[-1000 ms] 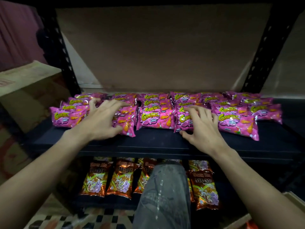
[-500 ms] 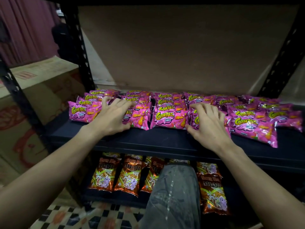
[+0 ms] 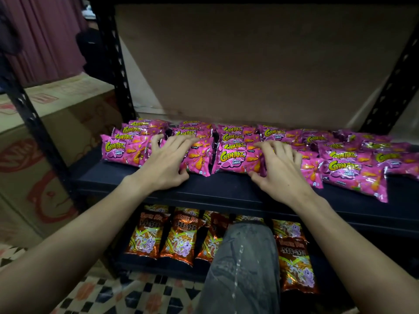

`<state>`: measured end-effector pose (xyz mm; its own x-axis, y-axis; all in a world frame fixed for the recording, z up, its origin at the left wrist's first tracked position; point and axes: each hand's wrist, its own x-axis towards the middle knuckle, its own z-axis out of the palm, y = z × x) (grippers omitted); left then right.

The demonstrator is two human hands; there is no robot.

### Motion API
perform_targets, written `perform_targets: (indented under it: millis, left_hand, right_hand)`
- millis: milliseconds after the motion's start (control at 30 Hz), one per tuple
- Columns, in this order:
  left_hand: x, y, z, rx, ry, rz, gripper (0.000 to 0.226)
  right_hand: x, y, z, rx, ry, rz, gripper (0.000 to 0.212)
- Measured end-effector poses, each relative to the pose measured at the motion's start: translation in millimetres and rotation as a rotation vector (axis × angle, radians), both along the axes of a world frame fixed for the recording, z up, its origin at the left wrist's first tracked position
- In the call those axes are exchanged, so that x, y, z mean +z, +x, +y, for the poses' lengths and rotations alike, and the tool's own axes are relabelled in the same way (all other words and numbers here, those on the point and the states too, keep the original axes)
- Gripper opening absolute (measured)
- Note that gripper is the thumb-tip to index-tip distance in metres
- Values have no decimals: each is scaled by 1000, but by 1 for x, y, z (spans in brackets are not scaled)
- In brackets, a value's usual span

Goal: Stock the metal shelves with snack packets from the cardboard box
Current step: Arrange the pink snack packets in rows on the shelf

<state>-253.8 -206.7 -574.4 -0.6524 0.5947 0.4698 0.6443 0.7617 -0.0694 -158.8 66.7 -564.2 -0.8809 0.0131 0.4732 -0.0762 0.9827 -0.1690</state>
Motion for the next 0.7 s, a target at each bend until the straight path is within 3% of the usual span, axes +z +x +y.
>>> perform_targets:
  millis: [200,367,467,700]
  left_hand:
    - [-5,13,-24,17,176,6,75]
    - [-12,9,-68,276,375,110,62]
    - [-19,3,-91,413,363,90,64]
    - [-24,-4,-99,439,318,55,63]
  right_hand:
    - [0,-3,-14,27,16,-9,65]
    - [0,-4,-24,50,30,-9,66]
    - [1,-5,-28,56,25,-12,65]
    - [4,-4,-33,59,24,-15,65]
